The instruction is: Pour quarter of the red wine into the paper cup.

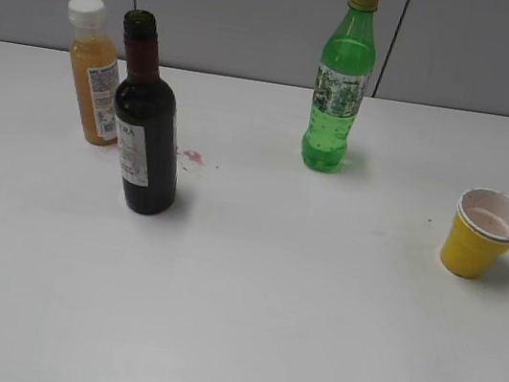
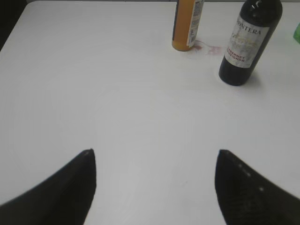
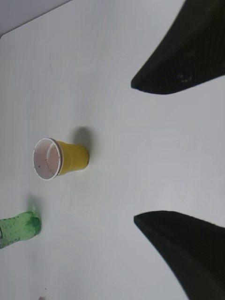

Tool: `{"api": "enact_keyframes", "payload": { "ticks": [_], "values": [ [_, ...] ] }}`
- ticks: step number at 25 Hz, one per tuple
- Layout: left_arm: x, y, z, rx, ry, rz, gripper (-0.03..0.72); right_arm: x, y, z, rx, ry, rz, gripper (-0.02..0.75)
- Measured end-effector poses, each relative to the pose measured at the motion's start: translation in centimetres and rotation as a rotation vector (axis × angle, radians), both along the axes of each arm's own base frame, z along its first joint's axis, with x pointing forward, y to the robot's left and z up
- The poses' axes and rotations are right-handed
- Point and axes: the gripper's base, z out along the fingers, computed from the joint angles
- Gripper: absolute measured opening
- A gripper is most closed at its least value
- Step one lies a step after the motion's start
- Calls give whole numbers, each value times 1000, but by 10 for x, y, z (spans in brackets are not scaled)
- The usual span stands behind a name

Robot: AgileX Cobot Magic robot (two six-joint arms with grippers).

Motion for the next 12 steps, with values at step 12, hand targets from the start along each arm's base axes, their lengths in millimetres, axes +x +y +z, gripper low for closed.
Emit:
{"api": "enact_keyframes", "payload": {
  "ticks": [12],
  "values": [
    [0,0,0,0,0,0,583,0,0,1,15,-9,-8,586]
  ]
}}
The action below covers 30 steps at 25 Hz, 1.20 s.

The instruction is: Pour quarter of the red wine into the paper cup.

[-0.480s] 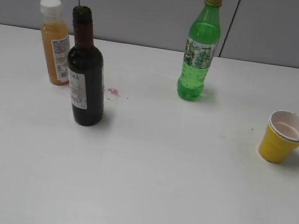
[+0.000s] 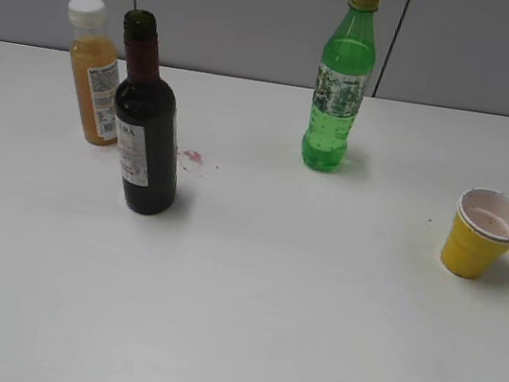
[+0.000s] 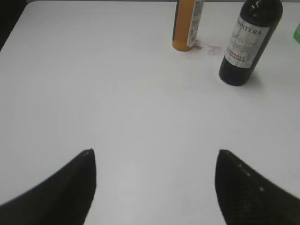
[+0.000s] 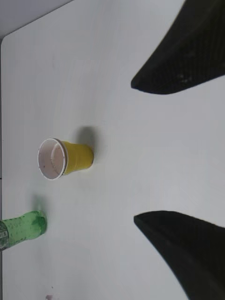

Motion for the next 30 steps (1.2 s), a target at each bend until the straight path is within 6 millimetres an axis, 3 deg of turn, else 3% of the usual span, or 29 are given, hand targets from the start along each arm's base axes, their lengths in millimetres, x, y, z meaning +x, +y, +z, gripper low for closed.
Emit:
{"api": "enact_keyframes", "payload": {
  "ticks": [5,10,16,24,27,30],
  "values": [
    [0,0,0,0,0,0,583,19,0,18,12,-75,-11,586],
    [0,0,0,0,0,0,583,54,1,43,42,-255,-28,586],
    [0,0,0,0,0,0,583,108,3,47,95,-265,-49,587],
    [0,0,0,0,0,0,583,177,2,33,89,-289,-92,587],
    [0,0,0,0,0,0,583,196,3,14,85,-302,-97,587],
    [0,0,0,0,0,0,583,209,14,-18,75,-275,-56,587]
  ]
}}
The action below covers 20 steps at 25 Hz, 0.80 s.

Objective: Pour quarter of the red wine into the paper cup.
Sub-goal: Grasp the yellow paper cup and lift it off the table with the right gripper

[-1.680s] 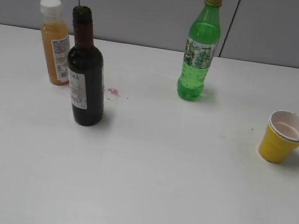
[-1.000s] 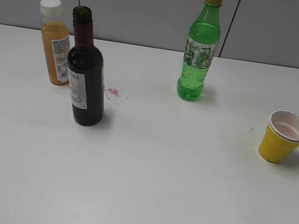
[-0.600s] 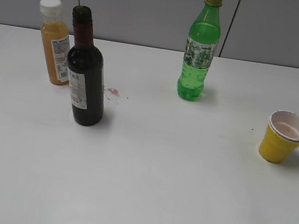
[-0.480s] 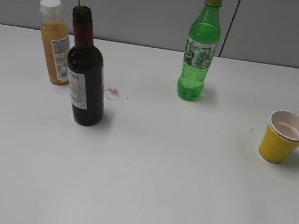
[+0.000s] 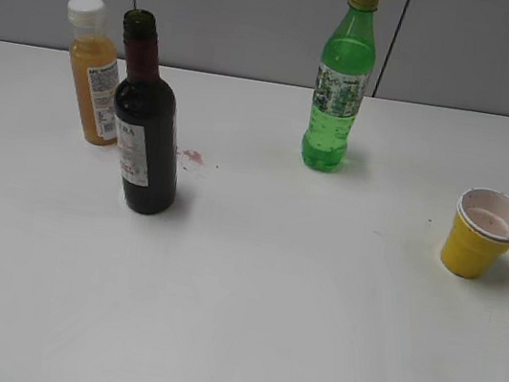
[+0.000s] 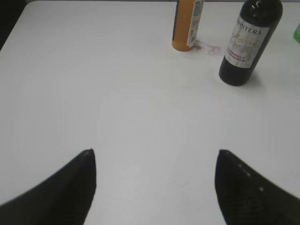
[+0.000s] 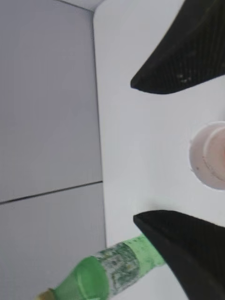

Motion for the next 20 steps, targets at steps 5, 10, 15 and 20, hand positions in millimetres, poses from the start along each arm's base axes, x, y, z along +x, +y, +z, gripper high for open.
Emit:
{"api": "enact_keyframes", "payload": {
  "ticks": [5,10,15,20],
  "values": [
    [0,0,0,-1,0,0,583,5,20,-47,-27,55,81,587],
    [0,0,0,-1,0,0,583,0,25,-69,-58,41,119,615],
    [0,0,0,-1,0,-1,583,-16,20,-93,-71,45,111,673],
    [0,0,0,-1,0,-1,583,-25,16,-110,-59,23,88,680]
  ]
}}
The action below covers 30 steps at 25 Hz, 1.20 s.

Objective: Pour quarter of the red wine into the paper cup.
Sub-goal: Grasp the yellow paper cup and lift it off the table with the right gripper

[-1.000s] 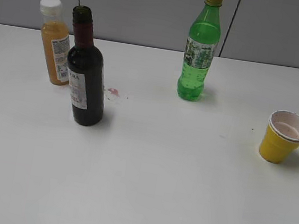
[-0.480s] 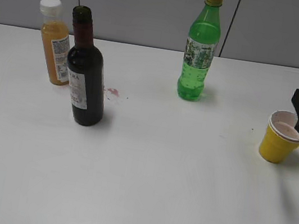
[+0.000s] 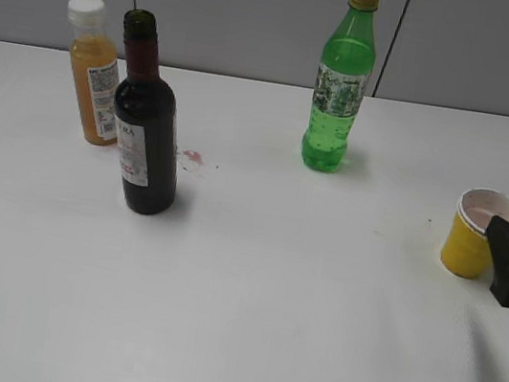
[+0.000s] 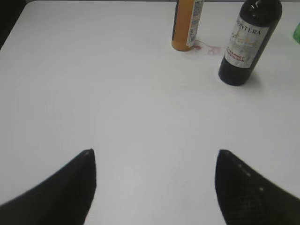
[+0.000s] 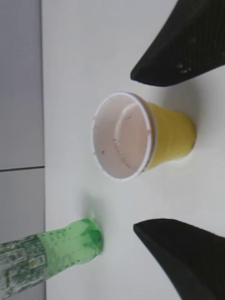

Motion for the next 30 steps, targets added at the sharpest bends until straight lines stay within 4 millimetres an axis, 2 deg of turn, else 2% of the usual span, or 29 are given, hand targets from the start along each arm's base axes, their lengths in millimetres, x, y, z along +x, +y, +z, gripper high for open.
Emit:
{"api": "enact_keyframes", "payload": {
  "ticks": [9,16,23,30],
  "values": [
    [0,0,0,-1,0,0,583,10,2,-42,-9,185,-14,680],
    [0,0,0,-1,0,0,583,37,6,-51,-5,174,-40,680],
    [0,0,0,-1,0,0,583,38,3,-66,0,235,-91,680],
    [0,0,0,-1,0,0,583,52,5,-79,2,251,-103,678]
  ]
}}
